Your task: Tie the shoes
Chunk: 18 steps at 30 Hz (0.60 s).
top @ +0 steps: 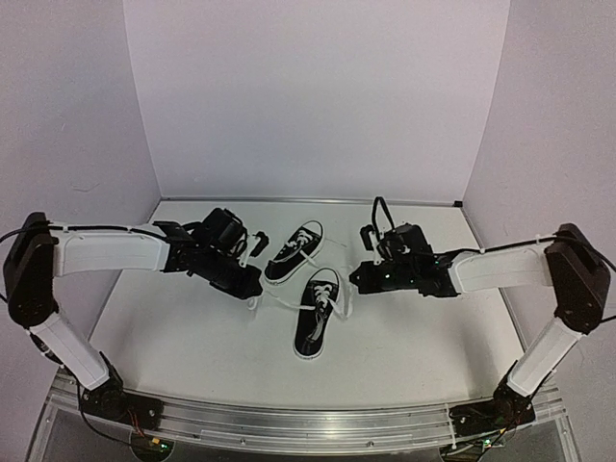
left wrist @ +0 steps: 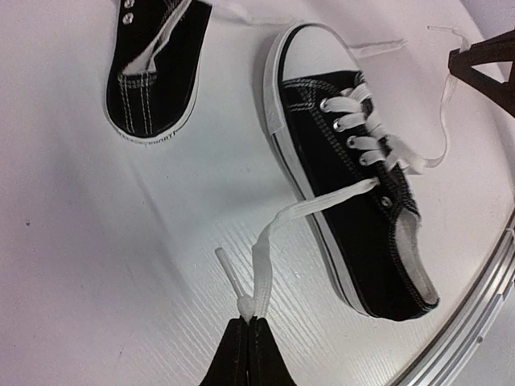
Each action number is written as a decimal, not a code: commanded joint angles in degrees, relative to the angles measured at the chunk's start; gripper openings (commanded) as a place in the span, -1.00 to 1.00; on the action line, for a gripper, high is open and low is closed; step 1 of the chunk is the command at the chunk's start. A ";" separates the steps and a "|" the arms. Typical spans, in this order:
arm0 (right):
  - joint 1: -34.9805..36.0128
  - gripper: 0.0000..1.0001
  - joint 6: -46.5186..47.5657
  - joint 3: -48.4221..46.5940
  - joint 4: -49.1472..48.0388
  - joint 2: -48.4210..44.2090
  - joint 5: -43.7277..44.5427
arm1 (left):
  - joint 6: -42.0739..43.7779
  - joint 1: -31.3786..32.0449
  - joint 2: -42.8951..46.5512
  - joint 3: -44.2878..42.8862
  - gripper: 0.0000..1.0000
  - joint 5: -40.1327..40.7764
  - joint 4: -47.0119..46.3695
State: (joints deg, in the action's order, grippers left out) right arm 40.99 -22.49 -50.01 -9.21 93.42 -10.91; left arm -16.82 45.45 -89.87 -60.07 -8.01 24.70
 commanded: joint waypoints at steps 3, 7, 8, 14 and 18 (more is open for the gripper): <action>0.15 -1.00 2.04 -1.64 0.33 9.48 -2.74 | -0.50 1.75 -11.24 -7.39 -1.00 -0.34 -4.65; 0.20 -1.00 2.16 -2.73 -2.09 13.79 -7.80 | -0.01 3.81 -17.80 -10.75 -1.00 -1.90 -5.36; 0.31 -1.00 1.86 -2.64 -2.99 14.15 -9.20 | 0.22 4.76 -19.16 -11.34 -1.00 -1.96 -5.28; 4.96 -1.00 -1.44 -1.24 -6.94 15.66 -12.33 | -1.08 10.13 -22.45 -10.92 -1.00 -4.09 -6.90; 9.31 -1.00 -4.07 -0.66 -8.95 17.09 -12.66 | -2.40 13.02 -21.51 -9.10 -1.00 -5.31 -8.77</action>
State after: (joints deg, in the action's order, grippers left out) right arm 45.56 -23.57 -50.82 -13.68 108.34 -19.79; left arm -17.74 55.36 -111.85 -69.39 -9.02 19.69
